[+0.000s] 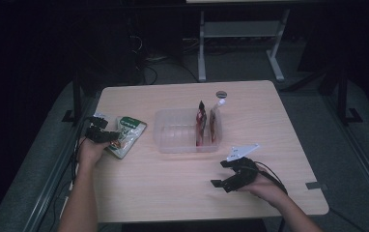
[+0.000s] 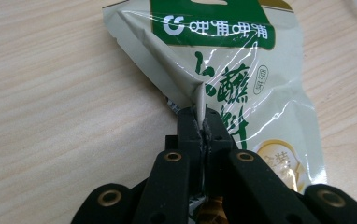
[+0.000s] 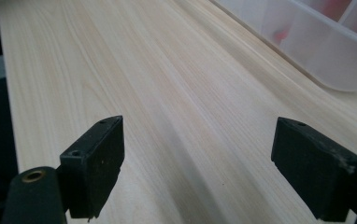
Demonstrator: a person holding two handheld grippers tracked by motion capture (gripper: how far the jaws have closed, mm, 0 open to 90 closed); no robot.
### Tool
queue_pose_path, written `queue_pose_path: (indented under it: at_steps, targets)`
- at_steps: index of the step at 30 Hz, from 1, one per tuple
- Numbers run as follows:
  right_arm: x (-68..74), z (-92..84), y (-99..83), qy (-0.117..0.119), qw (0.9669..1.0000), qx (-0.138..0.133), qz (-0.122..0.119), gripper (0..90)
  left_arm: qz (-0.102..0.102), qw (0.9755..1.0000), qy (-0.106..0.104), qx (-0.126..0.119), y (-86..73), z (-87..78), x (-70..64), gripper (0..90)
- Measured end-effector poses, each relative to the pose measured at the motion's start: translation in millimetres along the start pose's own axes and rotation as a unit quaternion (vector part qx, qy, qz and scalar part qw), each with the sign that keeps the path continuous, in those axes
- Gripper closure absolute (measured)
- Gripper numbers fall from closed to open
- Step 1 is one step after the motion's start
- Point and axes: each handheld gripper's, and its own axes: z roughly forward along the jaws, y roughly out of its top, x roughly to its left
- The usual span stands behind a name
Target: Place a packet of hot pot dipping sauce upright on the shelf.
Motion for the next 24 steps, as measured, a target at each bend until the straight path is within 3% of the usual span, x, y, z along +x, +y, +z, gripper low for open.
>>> queue_pose_path:
  at_steps: [3,6,13,17,24]
  targets:
    - [-1.9,-1.5,-0.8,0.000,1.0000,-0.004,0.004,16.7,-0.002,0.9999,-0.002,-0.010,-1.0,-1.5,-0.8,89.5]
    - [-2.8,-2.9,-2.0,0.003,1.0000,-0.002,0.001,16.3,-0.019,0.9994,-0.022,-0.019,-2.4,-4.2,2.7,89.6]
    - [-4.1,-6.3,0.4,-0.010,0.9999,0.008,0.003,16.9,-0.021,0.9991,-0.033,-0.018,-2.7,-12.5,3.7,89.7]
    - [-6.0,-9.6,0.1,-0.016,0.9998,0.006,0.003,19.8,-0.024,0.9985,-0.039,-0.031,-1.5,-25.0,2.6,89.8]
    - [-8.3,-13.4,-0.9,-0.016,0.9999,0.002,0.000,21.5,-0.001,0.9988,-0.038,-0.030,-7.3,-53.7,-6.2,89.7]
